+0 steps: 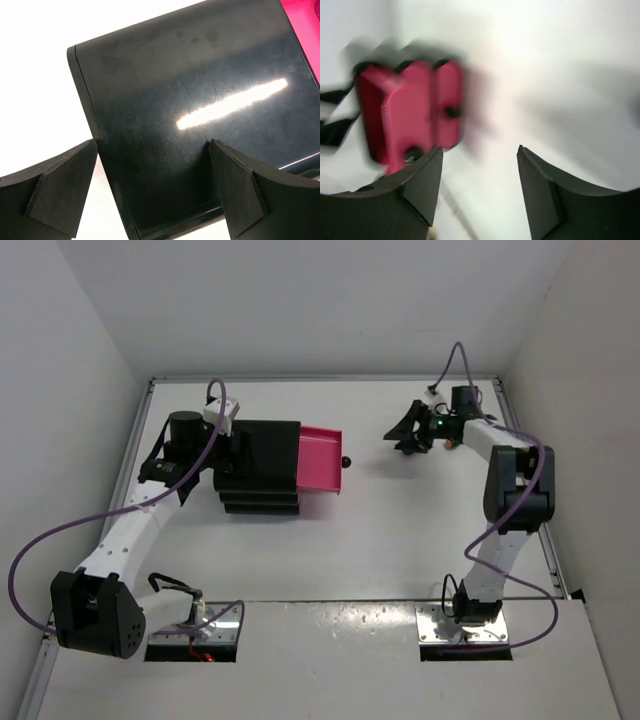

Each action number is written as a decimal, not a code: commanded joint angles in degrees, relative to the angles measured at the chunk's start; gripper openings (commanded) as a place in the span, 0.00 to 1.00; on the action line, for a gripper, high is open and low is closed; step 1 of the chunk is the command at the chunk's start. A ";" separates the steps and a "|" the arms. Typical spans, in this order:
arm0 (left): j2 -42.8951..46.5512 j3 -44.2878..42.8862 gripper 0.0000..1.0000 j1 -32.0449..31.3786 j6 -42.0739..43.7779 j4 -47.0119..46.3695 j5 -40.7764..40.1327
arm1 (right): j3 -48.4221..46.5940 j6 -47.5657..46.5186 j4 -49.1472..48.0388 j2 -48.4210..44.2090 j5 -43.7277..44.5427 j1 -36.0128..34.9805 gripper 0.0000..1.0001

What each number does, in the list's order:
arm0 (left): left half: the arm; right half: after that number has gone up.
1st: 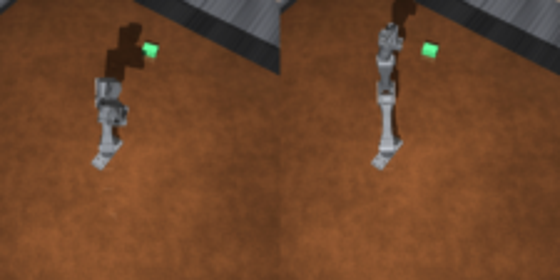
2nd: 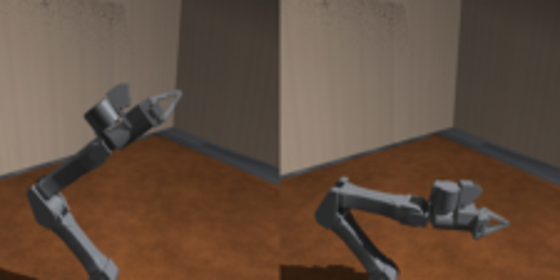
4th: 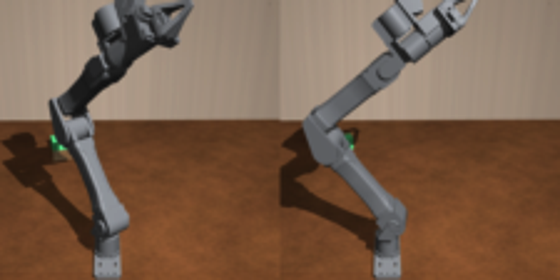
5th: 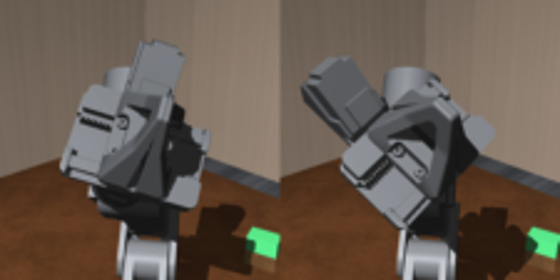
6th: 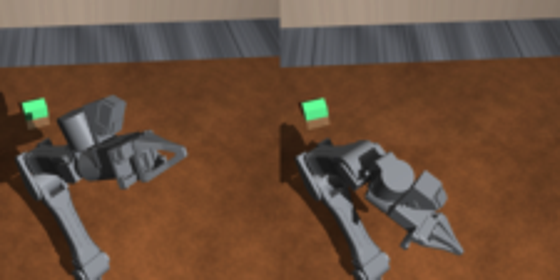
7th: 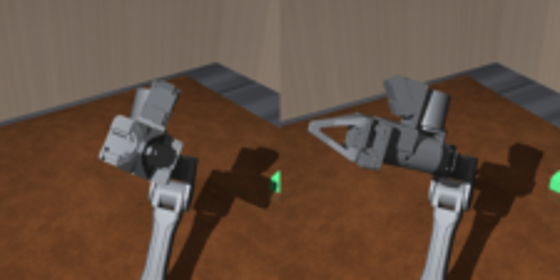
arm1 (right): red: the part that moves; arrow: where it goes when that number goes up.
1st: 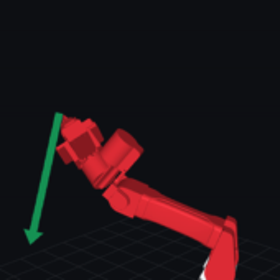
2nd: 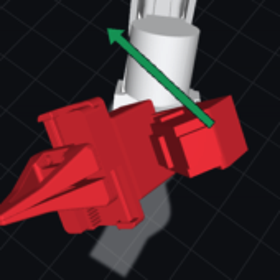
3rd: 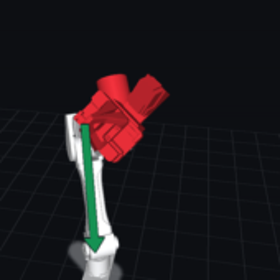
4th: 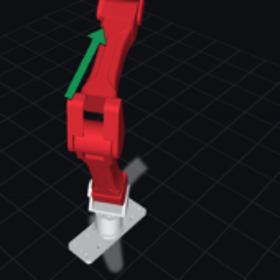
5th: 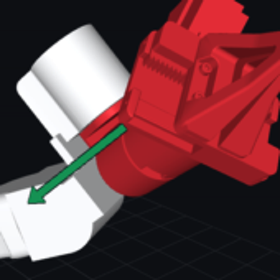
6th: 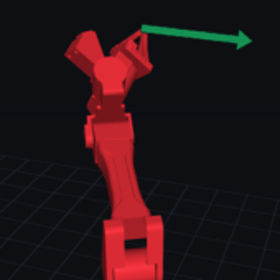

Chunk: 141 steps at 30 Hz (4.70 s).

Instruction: Sort the tools into containers

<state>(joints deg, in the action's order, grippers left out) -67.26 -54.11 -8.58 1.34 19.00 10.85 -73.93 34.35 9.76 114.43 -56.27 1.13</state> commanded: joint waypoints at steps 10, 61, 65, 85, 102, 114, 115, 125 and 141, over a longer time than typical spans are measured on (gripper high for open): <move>-1.55 3.22 0.99 -0.74 -0.82 8.51 0.31 | -5.17 -4.91 19.42 -13.36 57.22 2.91 0.59; 0.03 4.80 0.99 -0.74 -1.34 7.45 -0.22 | -32.76 15.57 31.29 17.84 62.77 10.47 0.70; 0.03 5.33 0.99 -0.74 -1.34 7.45 -0.74 | -33.30 15.57 30.76 18.99 62.77 10.48 0.55; 1.08 5.33 0.99 -0.74 -1.34 7.45 0.31 | -15.37 -20.88 24.86 -8.77 18.57 3.28 0.00; -0.15 4.80 0.99 -0.74 -1.34 7.45 1.36 | -26.69 -39.44 35.50 -10.29 24.00 -25.11 0.00; -0.15 4.80 0.99 -0.74 -1.34 7.45 1.89 | -32.24 -43.40 40.95 -2.11 29.82 -30.48 0.00; -0.15 4.80 0.99 -0.74 -1.34 7.45 1.89 | -32.85 -43.40 40.95 -1.24 30.34 -30.48 0.02; -0.15 5.33 0.99 -0.74 -1.34 7.45 1.89 | -35.75 -42.79 40.25 2.20 32.28 -30.48 0.40; 0.37 6.38 0.99 -0.74 -0.82 6.92 1.89 | -33.93 -31.38 28.40 -5.70 34.29 -28.12 0.57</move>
<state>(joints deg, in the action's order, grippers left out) -65.34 -51.20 -8.60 -0.49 15.81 10.24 -109.03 -3.11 45.56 116.05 -23.79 -29.32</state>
